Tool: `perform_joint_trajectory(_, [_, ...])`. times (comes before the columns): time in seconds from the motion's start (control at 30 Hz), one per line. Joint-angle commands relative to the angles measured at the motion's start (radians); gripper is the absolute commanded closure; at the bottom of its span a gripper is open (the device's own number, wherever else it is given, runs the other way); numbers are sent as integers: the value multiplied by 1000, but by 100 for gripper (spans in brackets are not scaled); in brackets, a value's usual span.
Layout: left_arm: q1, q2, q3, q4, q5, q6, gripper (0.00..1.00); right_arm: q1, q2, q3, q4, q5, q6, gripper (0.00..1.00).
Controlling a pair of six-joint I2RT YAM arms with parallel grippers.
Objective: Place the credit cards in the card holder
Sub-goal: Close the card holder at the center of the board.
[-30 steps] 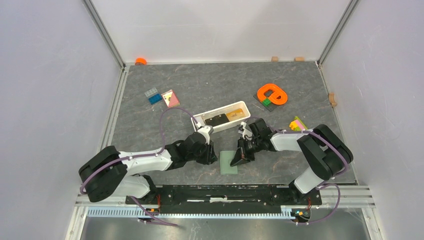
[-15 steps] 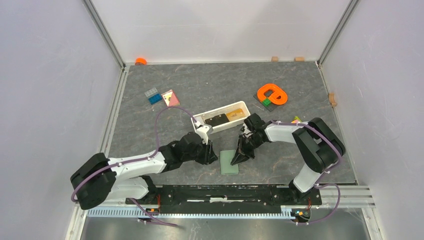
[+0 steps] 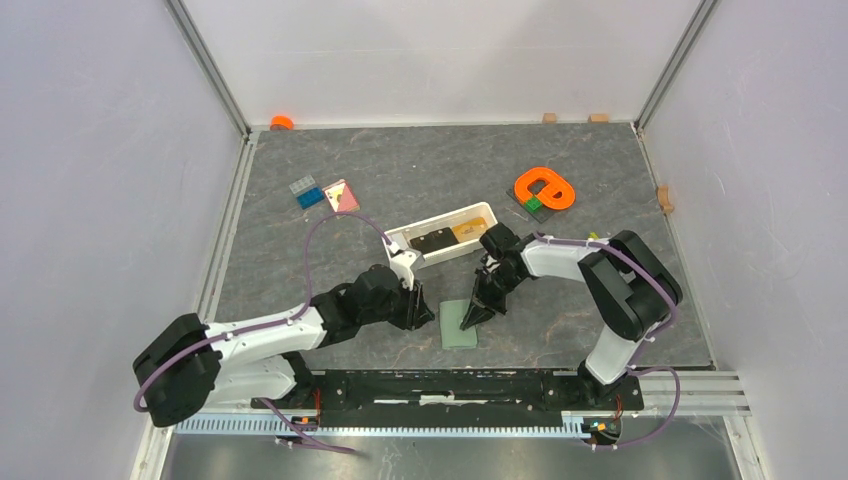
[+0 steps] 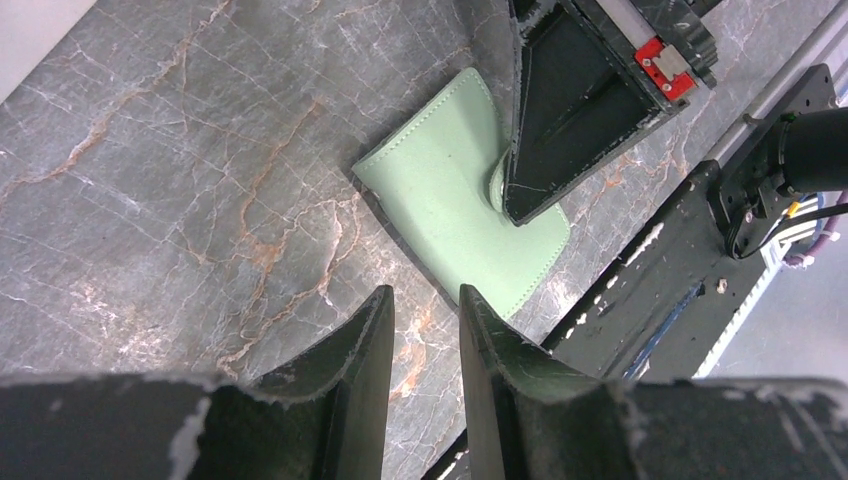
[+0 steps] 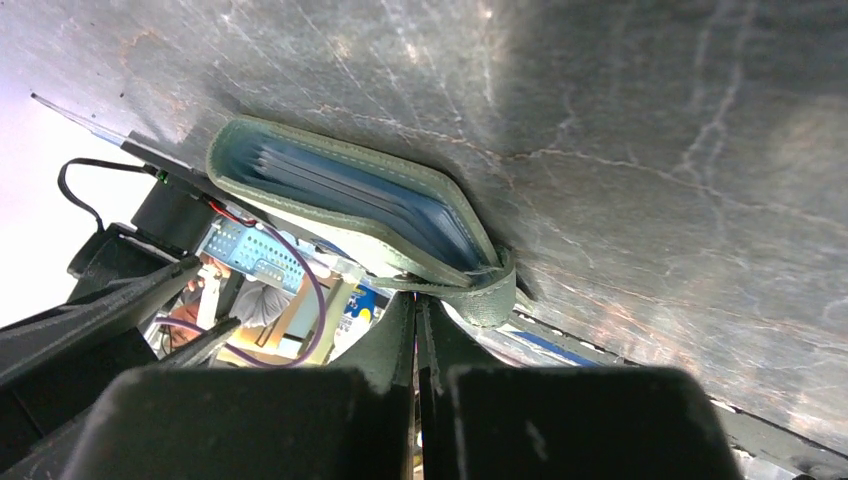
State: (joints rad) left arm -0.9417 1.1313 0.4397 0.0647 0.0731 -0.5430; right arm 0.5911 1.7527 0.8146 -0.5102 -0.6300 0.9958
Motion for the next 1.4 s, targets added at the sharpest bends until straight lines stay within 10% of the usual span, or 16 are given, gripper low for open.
perform_joint_trajectory(0.0, [3,-32,1,8,18,42,62,2,147,-27,56,491,60,100])
perform_joint_trajectory(1.37, [35,-97,-20,-38,0,37,62,9,475,121,-146,449,189,100])
